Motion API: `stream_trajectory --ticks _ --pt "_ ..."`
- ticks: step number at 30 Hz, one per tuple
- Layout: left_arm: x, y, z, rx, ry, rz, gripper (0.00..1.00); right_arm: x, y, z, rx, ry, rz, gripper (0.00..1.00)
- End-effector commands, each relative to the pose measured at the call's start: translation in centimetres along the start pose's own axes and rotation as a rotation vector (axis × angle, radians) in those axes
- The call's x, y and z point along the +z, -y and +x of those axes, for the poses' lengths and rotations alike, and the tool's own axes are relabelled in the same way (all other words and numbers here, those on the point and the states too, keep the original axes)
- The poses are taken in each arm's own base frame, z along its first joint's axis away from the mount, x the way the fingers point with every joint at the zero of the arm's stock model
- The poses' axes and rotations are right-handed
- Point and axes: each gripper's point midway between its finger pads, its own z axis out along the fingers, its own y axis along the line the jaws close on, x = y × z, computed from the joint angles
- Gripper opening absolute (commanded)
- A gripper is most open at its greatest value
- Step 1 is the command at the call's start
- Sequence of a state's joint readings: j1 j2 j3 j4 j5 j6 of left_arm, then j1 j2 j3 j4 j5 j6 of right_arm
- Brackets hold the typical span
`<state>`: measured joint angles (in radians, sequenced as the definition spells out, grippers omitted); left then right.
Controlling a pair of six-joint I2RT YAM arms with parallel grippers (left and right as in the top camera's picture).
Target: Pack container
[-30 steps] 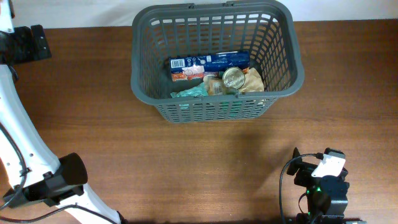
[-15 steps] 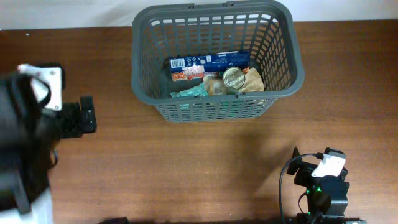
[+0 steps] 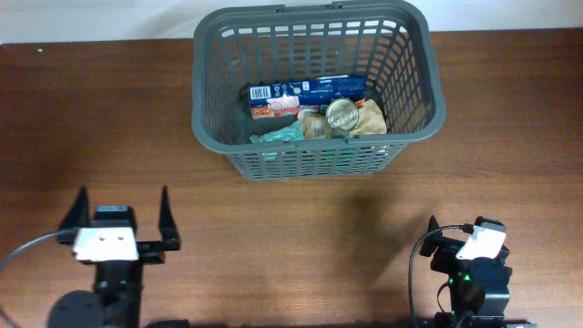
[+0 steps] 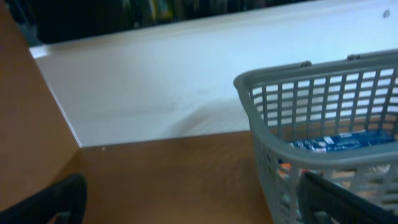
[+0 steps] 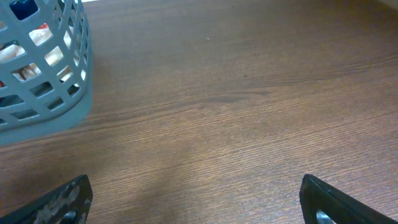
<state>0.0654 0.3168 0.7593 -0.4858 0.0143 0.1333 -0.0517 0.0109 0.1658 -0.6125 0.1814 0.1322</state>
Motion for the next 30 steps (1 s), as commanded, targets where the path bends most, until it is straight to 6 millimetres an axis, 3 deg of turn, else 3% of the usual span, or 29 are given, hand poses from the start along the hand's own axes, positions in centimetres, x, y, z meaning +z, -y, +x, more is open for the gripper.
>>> stream_trajectory --ticks 1,6,11,19,30 --pt "0.6 1.3 3.7 -0.004 0.028 0.032 0.99 0.1 0.2 0.2 0.010 -0.001 0.008 0.99" --pt "2.0 2.9 8.7 -0.004 0.060 0.066 0.99 0.1 0.2 0.2 0.010 -0.001 0.008 0.99" --pt "2.6 3.7 11.7 -0.004 0.074 0.081 0.99 0.1 0.2 0.2 0.010 0.000 0.007 0.99" --pt "3.9 5.2 18.3 0.004 -0.060 0.121 0.99 0.1 0.2 0.2 0.010 -0.001 0.008 0.99" --pt "4.1 5.2 18.0 0.002 -0.031 0.118 0.99 0.1 0.2 0.2 0.010 -0.001 0.008 0.99"
